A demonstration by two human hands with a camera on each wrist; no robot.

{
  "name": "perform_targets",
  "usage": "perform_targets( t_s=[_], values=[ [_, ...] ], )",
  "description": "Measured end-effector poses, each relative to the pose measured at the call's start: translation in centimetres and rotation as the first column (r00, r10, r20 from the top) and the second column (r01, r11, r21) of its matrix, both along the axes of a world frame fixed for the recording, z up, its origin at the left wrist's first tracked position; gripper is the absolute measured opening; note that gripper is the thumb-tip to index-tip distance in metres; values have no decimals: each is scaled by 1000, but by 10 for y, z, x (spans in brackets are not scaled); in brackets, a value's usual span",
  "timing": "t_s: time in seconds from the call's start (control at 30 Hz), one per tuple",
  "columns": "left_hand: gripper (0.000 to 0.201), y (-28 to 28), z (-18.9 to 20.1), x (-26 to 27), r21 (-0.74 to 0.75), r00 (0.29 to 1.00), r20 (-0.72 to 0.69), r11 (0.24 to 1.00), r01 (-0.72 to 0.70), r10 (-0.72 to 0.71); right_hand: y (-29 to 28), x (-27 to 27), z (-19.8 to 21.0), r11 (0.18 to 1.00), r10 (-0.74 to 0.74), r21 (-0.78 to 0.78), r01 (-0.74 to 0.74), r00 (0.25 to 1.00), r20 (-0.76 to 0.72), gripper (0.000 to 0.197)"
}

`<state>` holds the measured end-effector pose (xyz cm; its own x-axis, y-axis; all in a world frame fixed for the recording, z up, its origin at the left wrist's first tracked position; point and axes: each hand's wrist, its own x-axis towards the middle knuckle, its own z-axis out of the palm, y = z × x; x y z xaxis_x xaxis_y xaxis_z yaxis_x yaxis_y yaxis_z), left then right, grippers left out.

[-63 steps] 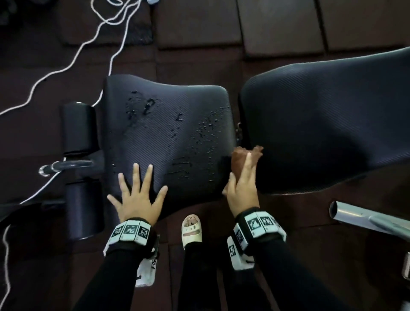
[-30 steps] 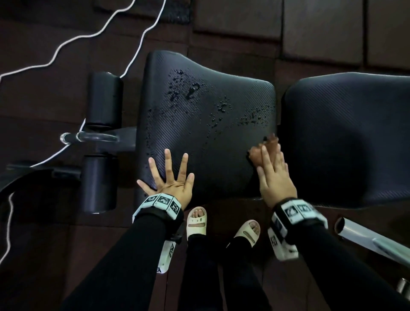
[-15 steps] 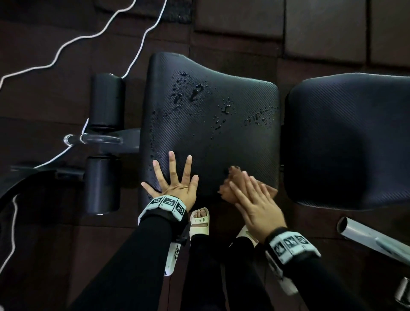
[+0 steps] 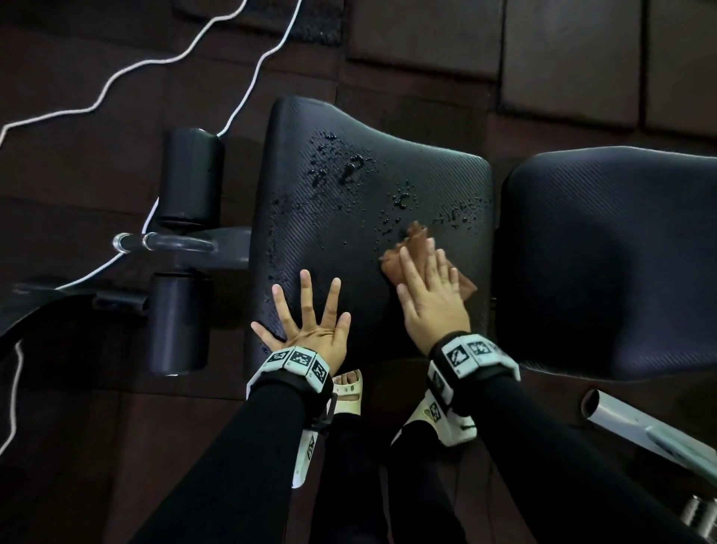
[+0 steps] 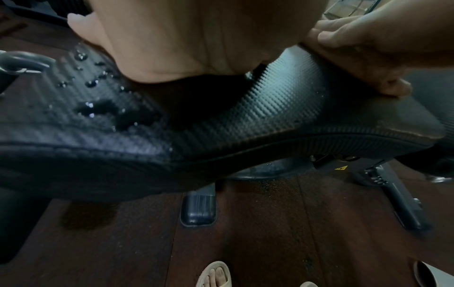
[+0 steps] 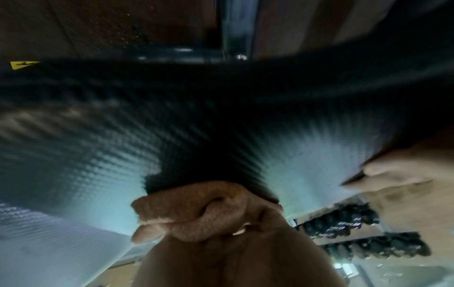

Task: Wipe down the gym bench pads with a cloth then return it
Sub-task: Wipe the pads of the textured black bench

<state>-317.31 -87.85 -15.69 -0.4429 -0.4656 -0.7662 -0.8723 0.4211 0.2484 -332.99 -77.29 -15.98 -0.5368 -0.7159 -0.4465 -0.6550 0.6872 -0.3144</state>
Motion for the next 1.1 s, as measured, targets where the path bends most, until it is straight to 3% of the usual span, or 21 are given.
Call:
perform_targets(
  t_s=[0.13, 0.37, 0.5, 0.73, 0.83, 0.97, 1.1],
  values=[
    [56, -1, 0, 1, 11, 1000, -7, 1000, 1, -1, 40, 11, 4, 987, 163, -2, -163, 986, 24, 58],
    [55, -2, -7, 3, -5, 1000, -27, 1000, -1, 1, 74, 7, 8, 996, -1, 93, -6, 997, 77, 62],
    [53, 0, -9, 4, -35, 1000, -27, 999, -8, 7, 50, 3, 7, 996, -24, 93, 14, 993, 112, 62],
    [54, 3, -10, 3, -93, 1000, 13, 996, -15, 16, -48, -70, -1, 963, 268, 33, -269, 963, 41, 59],
    [53, 4, -10, 2, -128, 999, 37, 992, -7, 12, -84, -120, -6, 946, 323, 26, -324, 946, 31, 58],
    [51, 5, -11, 2, -115, 998, 55, 993, -30, 37, -82, -169, -7, 968, 251, -10, -251, 968, 10, 58],
    [50, 5, -14, 2, -136, 997, 68, 990, -39, 48, -30, -165, -8, 989, 128, -68, -130, 991, -32, 56]
  ],
)
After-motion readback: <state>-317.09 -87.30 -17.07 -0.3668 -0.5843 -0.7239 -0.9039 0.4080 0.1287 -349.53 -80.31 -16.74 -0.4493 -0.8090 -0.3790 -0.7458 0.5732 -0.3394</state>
